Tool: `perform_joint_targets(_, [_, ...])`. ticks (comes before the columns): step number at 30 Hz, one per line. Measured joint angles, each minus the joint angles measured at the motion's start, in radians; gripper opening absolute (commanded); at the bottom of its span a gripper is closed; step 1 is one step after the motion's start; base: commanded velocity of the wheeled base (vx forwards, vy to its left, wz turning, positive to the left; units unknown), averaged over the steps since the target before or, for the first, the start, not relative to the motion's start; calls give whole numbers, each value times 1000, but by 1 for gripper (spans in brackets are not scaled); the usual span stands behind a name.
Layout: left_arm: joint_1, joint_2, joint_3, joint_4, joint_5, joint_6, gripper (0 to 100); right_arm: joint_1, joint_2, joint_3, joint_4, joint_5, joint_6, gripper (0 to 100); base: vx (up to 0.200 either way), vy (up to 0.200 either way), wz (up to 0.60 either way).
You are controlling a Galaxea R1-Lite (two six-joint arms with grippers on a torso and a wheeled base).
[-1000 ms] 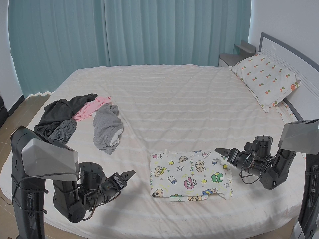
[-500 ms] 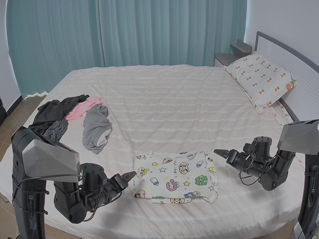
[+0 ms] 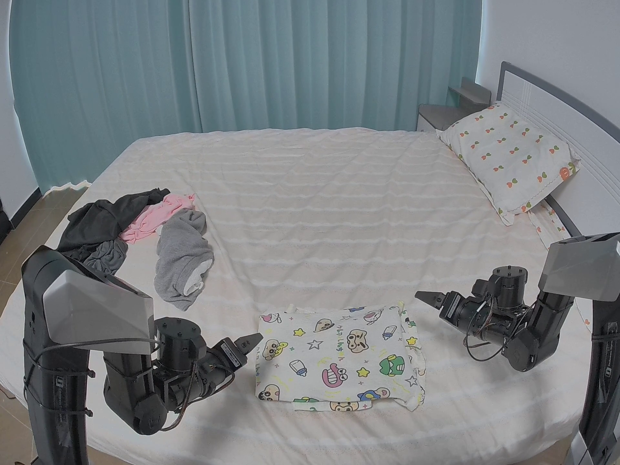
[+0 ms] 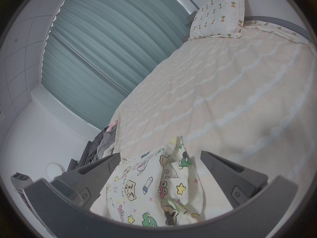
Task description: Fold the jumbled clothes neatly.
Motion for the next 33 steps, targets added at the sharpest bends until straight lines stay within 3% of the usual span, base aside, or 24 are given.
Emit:
perform_joint_targets(15, [-21, 61, -65, 14, -20, 123, 100, -20, 11, -6, 14, 2, -70, 100, 0, 0, 0])
perform_joint_targets(22, [-19, 108, -182, 137, -36, 283, 100, -37, 35, -6, 14, 2, -104, 100, 0, 0, 0])
perform_joint_targets(28, [-26, 132, -272, 224, -38, 311, 100, -49, 48, -7, 13, 1, -143, 100, 0, 0, 0])
perform_joint_targets(33, [-45, 150, -355, 265, -30, 313, 100, -64, 66, 2, 14, 5, -224, 100, 0, 0, 0])
